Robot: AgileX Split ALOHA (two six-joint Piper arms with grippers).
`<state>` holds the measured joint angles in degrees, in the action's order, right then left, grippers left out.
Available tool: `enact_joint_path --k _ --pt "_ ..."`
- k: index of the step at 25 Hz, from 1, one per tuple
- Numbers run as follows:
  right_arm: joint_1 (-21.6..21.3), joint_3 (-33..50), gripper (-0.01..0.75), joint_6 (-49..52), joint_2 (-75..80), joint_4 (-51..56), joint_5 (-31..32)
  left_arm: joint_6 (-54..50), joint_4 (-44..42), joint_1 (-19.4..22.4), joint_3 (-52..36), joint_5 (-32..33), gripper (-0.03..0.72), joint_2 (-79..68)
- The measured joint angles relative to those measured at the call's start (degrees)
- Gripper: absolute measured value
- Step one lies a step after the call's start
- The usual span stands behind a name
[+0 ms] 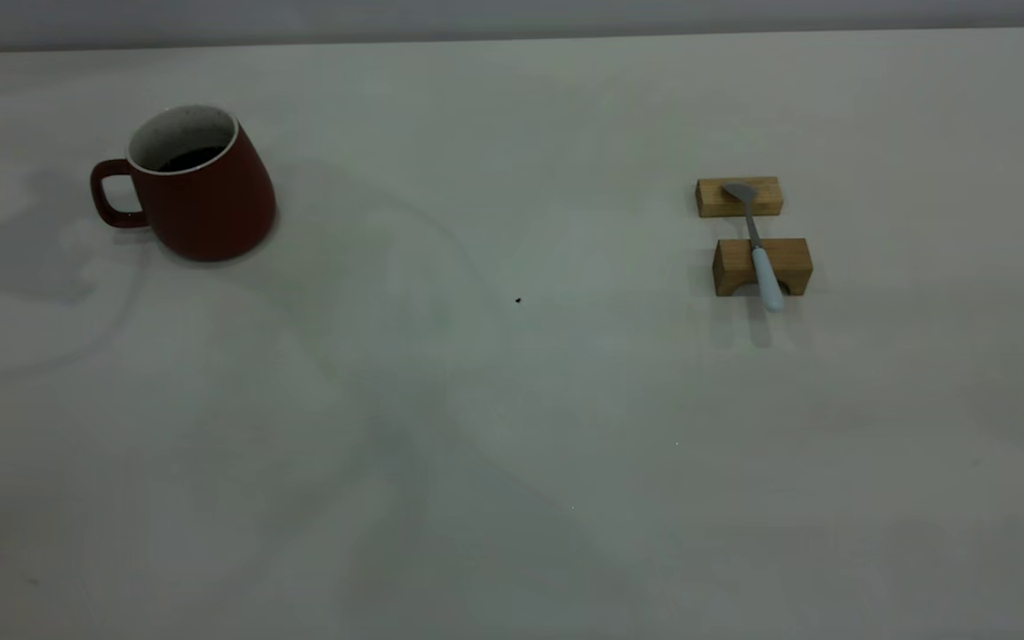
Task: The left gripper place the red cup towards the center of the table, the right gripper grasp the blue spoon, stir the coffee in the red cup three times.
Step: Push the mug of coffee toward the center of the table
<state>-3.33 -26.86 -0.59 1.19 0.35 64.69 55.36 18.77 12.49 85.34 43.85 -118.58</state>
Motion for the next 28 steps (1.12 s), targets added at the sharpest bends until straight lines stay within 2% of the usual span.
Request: enact_joint_path --k 5,8,13,20,28 --pt "0.0 0.0 0.237 0.0 0.0 0.0 0.0 11.1 0.1 0.0 10.3 7.4 0.521 -11.9" --pt "0.0 0.0 0.237 0.0 0.0 0.0 0.0 17.5 0.7 -0.1 13.6 8.8 0.521 -15.5" --pt "0.0 0.0 0.237 0.0 0.0 0.0 0.0 27.1 1.4 -1.2 14.5 5.1 0.521 -18.6" --pt "0.0 0.0 0.237 0.0 0.0 0.0 0.0 34.8 2.0 -2.8 14.6 1.1 0.521 -22.4" --pt "0.0 0.0 0.237 0.0 0.0 0.0 0.0 44.7 4.6 -5.9 14.6 -0.7 0.521 -23.9"
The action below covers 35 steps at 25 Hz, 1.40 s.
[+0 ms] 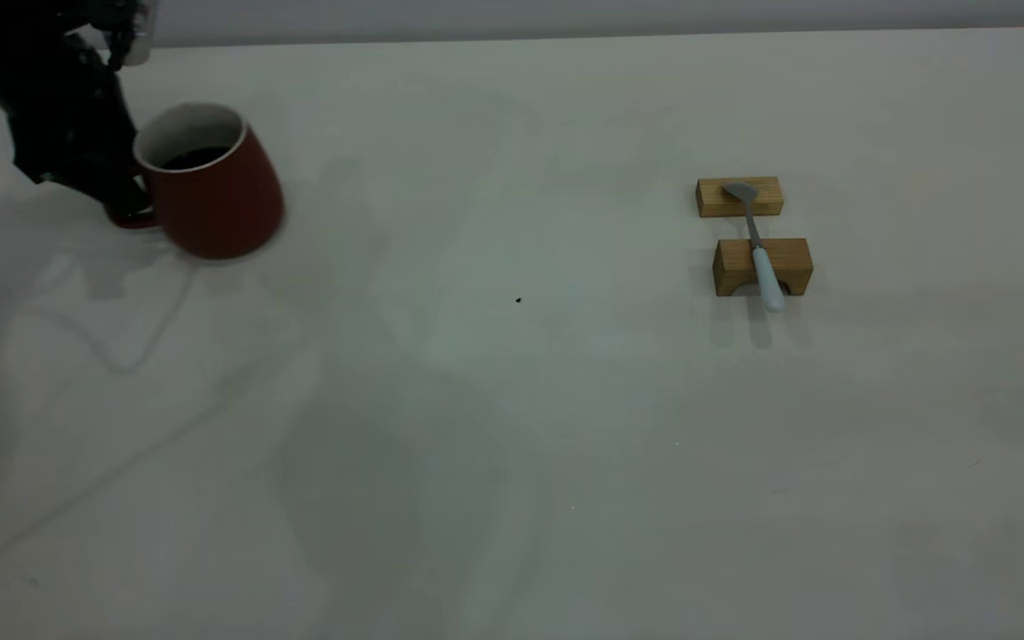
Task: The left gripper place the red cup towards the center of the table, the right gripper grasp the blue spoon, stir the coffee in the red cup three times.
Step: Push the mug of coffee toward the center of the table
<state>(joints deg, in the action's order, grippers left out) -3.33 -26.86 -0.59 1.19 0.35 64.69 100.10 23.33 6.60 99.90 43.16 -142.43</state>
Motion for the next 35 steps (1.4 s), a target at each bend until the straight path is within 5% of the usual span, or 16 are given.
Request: enact_joint_path --k 22,35 --pt "0.0 0.0 0.237 0.0 0.0 0.0 0.0 -3.2 4.1 -18.1 0.3 -5.6 0.521 0.0" --pt "0.0 0.0 0.237 0.1 0.0 0.0 0.0 -11.4 2.5 -20.1 0.5 -2.0 0.521 4.0"
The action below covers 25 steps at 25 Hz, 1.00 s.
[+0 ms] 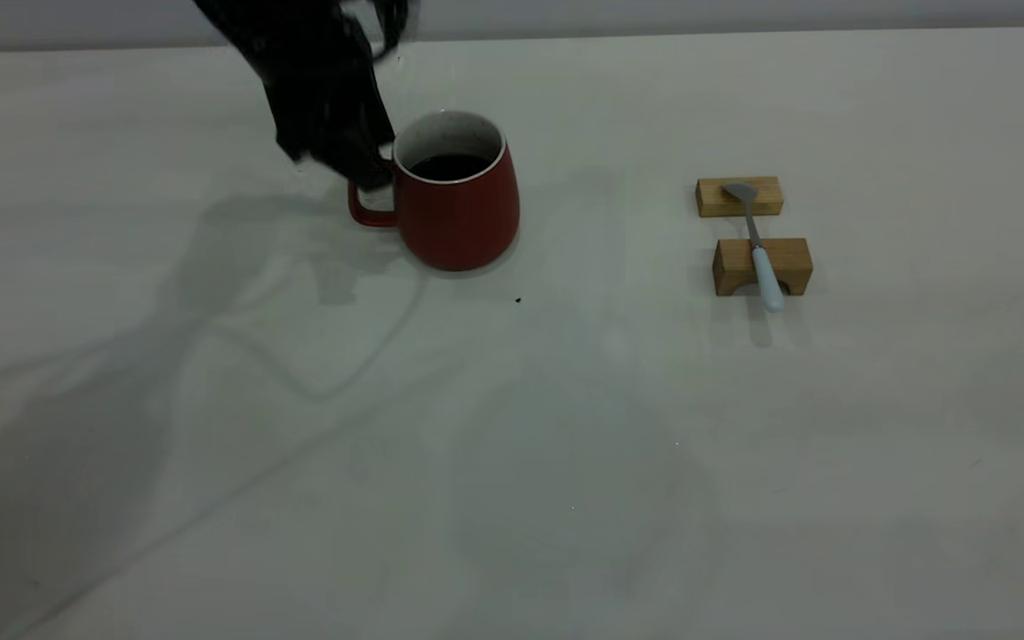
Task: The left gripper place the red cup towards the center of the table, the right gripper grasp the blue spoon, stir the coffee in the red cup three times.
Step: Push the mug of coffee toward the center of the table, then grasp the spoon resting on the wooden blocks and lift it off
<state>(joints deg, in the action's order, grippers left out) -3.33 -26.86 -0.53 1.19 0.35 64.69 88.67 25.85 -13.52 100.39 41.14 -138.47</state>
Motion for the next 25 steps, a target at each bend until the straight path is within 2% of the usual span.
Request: enact_joint_path --k 7,13,17,21,25 --pt "0.0 0.0 0.237 0.0 0.0 0.0 0.0 -8.0 -1.3 0.0 0.0 4.9 0.521 13.4" --pt "0.0 0.0 0.237 0.0 0.0 0.0 0.0 -23.1 -1.4 0.2 0.0 7.9 0.521 28.5" --pt "0.0 0.0 0.237 0.0 0.0 0.0 0.0 -33.5 -1.7 0.2 0.0 14.3 0.521 37.9" --pt "0.0 0.0 0.237 0.0 0.0 0.0 0.0 -43.1 -3.6 0.2 0.0 24.9 0.521 45.2" --pt "0.0 0.0 0.237 0.0 0.0 0.0 0.0 -53.7 -8.6 0.2 -0.7 25.8 0.521 50.6"
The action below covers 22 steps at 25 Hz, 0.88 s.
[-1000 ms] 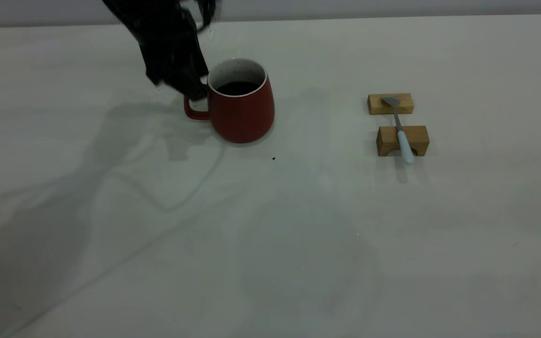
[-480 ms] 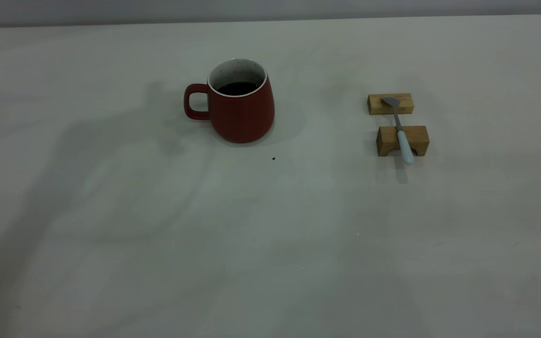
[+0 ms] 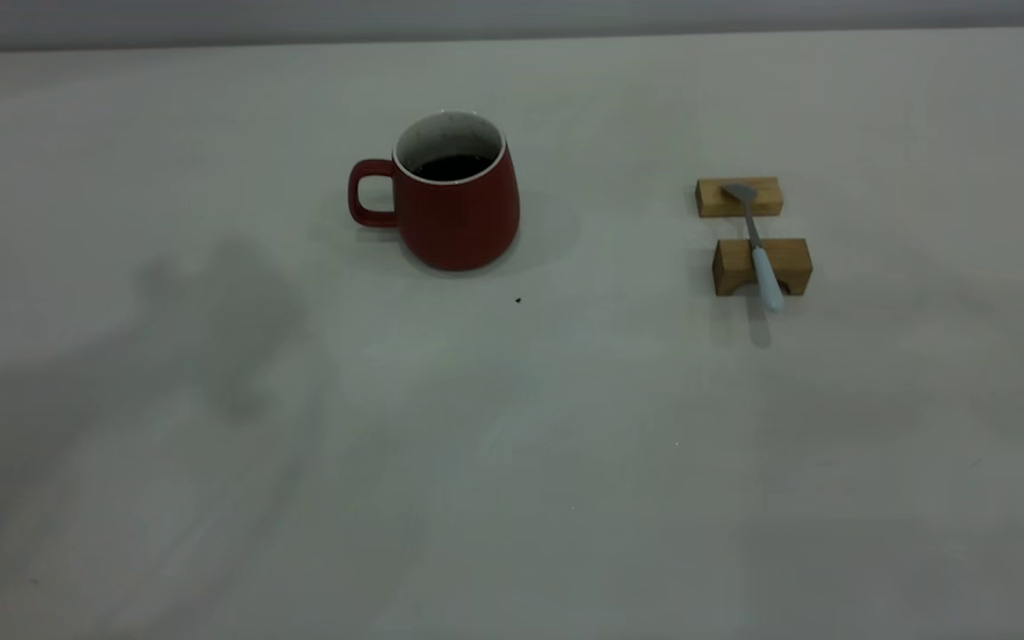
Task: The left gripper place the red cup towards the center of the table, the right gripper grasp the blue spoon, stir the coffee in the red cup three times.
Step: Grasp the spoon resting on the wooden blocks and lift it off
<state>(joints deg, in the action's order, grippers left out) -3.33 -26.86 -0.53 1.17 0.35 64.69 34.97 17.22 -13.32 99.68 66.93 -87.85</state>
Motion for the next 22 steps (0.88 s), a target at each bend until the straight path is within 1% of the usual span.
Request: enact_joint_path --k 2,5,9,15,19,22 --pt "0.0 0.0 0.237 0.0 0.0 0.0 0.0 -4.1 -2.2 0.0 -2.0 0.0 0.521 2.8" --pt "0.0 0.0 0.237 0.0 0.0 0.0 0.0 -8.9 -3.8 0.0 -8.1 0.0 0.521 7.8" --pt "0.0 0.0 0.237 0.0 0.0 0.0 0.0 -16.8 -5.0 0.0 -21.3 0.0 0.521 15.0" --pt "0.0 0.0 0.237 0.0 0.0 0.0 0.0 -25.4 -6.5 0.0 -44.3 0.0 0.521 26.0" --pt "0.0 0.0 0.237 0.0 0.0 0.0 0.0 -32.0 -9.8 0.0 -56.4 0.0 0.521 35.5" --pt "0.0 0.0 0.237 0.0 0.0 0.0 0.0 -35.6 -11.6 0.0 -63.1 -0.4 0.521 43.4"
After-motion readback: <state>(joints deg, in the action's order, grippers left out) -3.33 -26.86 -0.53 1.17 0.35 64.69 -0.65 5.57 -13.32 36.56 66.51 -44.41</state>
